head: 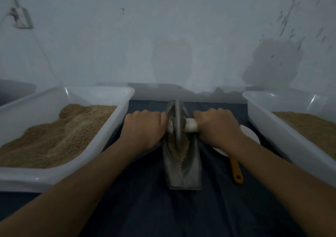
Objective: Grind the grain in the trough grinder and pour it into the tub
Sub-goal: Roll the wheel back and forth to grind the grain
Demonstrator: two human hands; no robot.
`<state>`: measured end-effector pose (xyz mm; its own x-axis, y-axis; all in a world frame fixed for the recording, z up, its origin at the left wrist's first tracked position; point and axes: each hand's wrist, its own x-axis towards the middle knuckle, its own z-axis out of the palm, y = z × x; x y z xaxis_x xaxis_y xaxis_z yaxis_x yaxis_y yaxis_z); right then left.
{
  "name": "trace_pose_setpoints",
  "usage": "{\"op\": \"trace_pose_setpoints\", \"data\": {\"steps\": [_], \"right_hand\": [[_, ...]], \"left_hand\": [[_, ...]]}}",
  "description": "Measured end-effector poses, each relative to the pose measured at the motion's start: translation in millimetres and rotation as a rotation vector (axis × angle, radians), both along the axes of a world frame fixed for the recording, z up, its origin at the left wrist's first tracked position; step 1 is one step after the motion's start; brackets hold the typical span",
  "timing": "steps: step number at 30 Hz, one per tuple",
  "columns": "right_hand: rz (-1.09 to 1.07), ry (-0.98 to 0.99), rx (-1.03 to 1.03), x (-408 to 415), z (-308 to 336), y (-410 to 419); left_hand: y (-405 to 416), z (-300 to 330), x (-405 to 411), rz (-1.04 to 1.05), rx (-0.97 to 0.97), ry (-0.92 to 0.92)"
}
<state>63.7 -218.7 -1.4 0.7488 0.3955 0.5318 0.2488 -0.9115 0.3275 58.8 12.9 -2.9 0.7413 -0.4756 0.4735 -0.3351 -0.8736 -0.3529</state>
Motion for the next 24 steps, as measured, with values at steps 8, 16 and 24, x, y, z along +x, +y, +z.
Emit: {"op": "trace_pose_setpoints", "data": {"steps": [8, 16, 24], "right_hand": [[0.020, -0.015, -0.002, -4, 0, -2], [-0.095, 0.395, 0.022, 45, 30, 8], [0.082, -0.200, -0.023, -35, -13, -2]], "left_hand": [[4, -7, -11, -0.013, 0.003, -0.051], [-13, 9, 40, 0.173, -0.118, 0.098], [13, -14, -35, -0.058, -0.392, 0.032]]}}
